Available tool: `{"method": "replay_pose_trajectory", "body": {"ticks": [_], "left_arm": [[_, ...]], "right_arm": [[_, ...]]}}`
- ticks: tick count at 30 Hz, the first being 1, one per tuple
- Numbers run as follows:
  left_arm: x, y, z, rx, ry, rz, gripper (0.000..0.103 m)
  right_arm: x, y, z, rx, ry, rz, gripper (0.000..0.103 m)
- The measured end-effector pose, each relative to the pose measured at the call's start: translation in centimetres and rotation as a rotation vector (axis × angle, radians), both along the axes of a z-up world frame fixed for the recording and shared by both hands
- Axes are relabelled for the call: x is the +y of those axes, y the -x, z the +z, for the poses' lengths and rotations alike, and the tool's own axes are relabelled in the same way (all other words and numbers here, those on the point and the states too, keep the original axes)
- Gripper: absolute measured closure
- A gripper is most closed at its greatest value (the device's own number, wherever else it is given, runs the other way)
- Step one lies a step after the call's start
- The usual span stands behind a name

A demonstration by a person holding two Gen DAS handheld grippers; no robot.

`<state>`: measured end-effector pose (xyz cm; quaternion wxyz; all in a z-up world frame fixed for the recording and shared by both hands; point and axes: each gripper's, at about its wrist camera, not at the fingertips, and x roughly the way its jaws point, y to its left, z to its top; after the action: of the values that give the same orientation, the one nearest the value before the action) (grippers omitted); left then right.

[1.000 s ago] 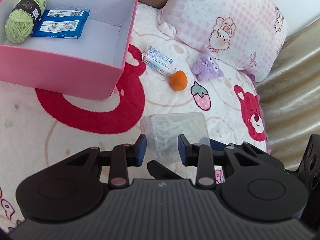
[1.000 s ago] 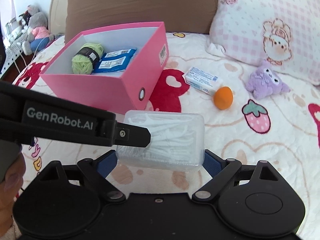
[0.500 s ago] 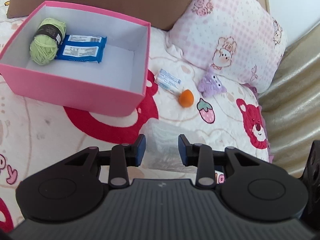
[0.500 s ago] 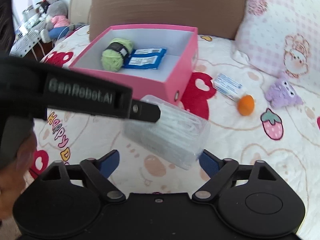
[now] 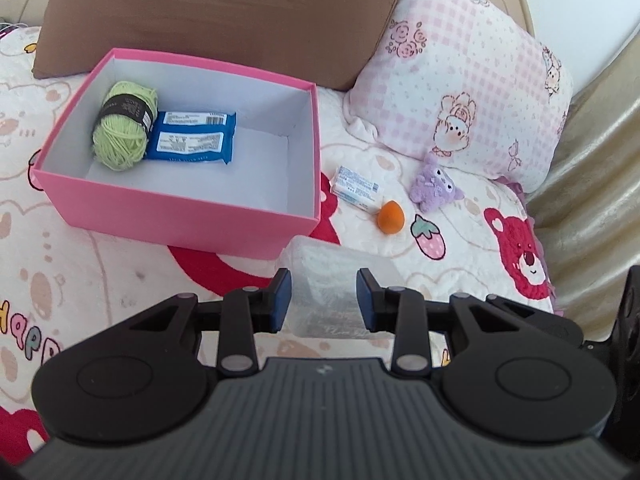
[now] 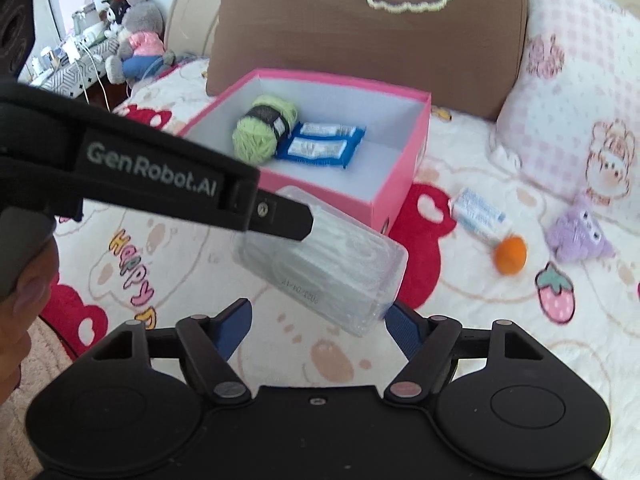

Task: Organize objects
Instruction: 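Lift the floss-pick box with the left tool and carry it over the pink box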

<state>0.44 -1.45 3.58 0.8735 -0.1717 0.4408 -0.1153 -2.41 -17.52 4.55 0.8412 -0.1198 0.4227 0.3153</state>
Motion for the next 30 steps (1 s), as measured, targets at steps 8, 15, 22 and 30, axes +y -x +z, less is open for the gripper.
{"method": "replay_pose_trajectory", "body": {"ticks": [8,15,22,30], "left_arm": [[0.9,0.6,1.2,-0.037,-0.003,0.010,0.069],[2.2,0.7,2.4,-0.066,-0.029,0.023,0.069],[4.6,-0.1,3.6,-0.097,-0.053,0.056,0.068],[7.6,-2.9,2.9,-0.083,-0.058,0.076,0.066]], "right_arm": [[0.7,0.9,1.5,-0.145,-0.009,0.038,0.025],[2.0,0.3,2.2,-0.177,-0.019,0.076,0.025],[4.1,-1.0,3.2,-0.218,-0.060,0.132,0.025],[7.0,-3.6,3.3,-0.218,-0.077,0.186,0.025]]}}
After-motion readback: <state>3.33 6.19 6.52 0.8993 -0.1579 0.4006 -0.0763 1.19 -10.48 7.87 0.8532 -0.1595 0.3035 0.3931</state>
